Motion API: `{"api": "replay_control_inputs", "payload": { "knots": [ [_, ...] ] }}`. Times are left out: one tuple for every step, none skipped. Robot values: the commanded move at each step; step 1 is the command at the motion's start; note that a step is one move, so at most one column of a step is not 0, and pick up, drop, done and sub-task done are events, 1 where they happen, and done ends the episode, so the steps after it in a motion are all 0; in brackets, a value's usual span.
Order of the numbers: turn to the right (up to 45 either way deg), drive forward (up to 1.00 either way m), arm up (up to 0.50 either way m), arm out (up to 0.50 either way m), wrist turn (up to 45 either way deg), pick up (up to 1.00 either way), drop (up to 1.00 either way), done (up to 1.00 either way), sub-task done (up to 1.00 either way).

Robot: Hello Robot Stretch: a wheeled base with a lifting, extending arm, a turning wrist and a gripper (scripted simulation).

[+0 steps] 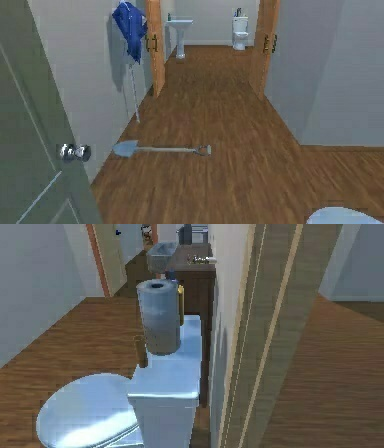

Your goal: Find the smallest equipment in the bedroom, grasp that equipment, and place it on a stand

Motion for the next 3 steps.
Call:
{"api": "replay_control_inputs", "payload": {
  "knots": [
    [-3.0, 0.0, 0.0, 0.0, 0.0, 0.0, 0.0, 0.0, 0.0],
    [0.0, 0.85, 0.0, 0.0, 0.0, 0.0, 0.0, 0.0, 0.0],
    [45.0, 0.0, 0.0, 0.0, 0.0, 0.0, 0.0, 0.0, 0.0]
  ]
}}
